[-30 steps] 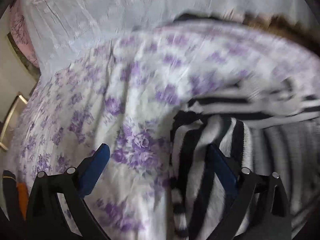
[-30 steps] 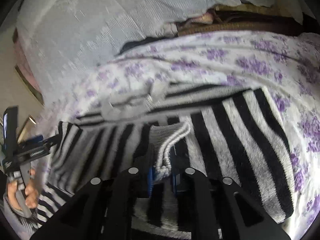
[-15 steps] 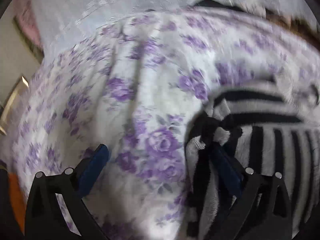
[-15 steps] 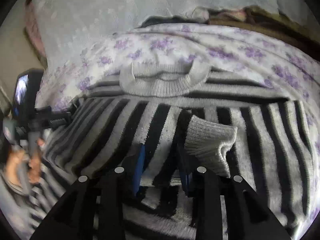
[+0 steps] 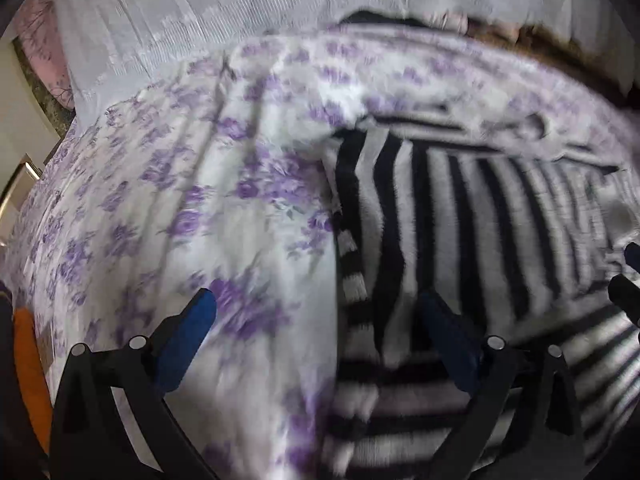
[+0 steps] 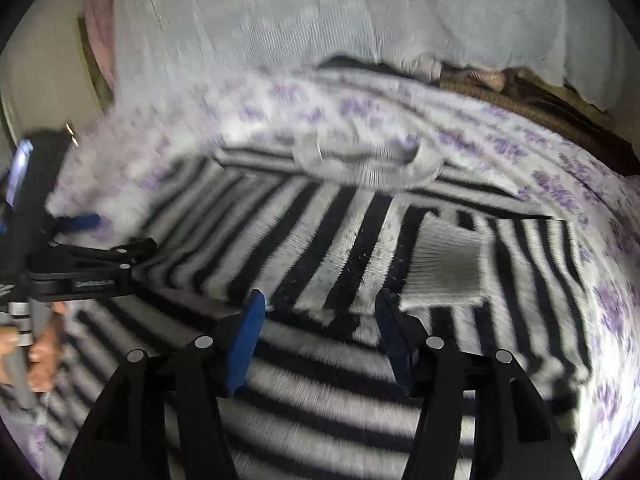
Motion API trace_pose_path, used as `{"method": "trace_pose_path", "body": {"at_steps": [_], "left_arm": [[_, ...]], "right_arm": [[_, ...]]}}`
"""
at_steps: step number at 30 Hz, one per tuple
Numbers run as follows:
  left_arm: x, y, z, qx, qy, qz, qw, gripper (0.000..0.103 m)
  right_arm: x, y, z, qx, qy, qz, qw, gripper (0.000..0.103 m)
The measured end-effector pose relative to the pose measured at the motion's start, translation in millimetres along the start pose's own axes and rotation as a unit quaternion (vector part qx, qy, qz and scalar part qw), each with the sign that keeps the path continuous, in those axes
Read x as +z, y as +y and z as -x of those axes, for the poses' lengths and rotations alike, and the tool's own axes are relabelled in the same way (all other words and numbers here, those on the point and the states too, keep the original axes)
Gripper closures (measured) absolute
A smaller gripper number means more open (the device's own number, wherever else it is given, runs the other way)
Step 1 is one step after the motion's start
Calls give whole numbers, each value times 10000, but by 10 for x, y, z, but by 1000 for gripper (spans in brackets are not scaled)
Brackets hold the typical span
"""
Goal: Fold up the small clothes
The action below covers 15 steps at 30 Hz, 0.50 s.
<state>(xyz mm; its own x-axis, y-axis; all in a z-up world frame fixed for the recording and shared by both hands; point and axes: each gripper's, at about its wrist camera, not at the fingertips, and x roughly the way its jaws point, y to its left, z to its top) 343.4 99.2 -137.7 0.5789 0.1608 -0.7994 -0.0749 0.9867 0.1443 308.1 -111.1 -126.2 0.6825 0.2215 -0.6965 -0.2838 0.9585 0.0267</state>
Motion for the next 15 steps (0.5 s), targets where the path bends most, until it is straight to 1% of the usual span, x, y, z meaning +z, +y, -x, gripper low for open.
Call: {"method": "trace_pose_path", "body": {"at_steps": [2, 4, 5, 6, 7, 9, 12, 13, 14, 15], "left_arm": [[-82, 15, 77, 22, -73, -57, 10000, 4], [-149, -4, 46, 50, 2, -157, 9999, 4], [-186, -41, -8, 121, 139, -232, 9996, 4], [-199, -79, -130, 192, 395, -308, 9986, 4], [-207, -90, -184, 188, 504, -293, 9981, 4], [-157, -61, -20, 141, 324, -212, 9992, 4], [33, -44, 254, -152, -162, -26, 9997, 4], [159, -93, 283, -315, -206, 55, 9993, 4], [260, -160, 259, -436, -159, 85, 9989, 4], [368, -262, 197, -558, -84, 101, 9984, 4]], "right_arm": [[-56, -131, 86, -172, -70, -57, 9998, 43], [-85, -269, 3, -206, 120, -263, 9994, 43], [-119, -310, -56, -223, 276, -342, 9988, 43], [-166, -378, -198, -151, 547, -433, 9975, 43], [-191, -433, -242, -86, 561, -479, 9972, 43], [-128, -465, -135, -73, 428, -580, 9974, 44], [94, -424, 98, 19, -78, -545, 9985, 43], [183, -398, 90, 21, -146, -534, 9985, 43], [269, -376, 40, 70, -142, -547, 9984, 43], [371, -349, -88, 143, -47, -574, 9982, 43]]}}
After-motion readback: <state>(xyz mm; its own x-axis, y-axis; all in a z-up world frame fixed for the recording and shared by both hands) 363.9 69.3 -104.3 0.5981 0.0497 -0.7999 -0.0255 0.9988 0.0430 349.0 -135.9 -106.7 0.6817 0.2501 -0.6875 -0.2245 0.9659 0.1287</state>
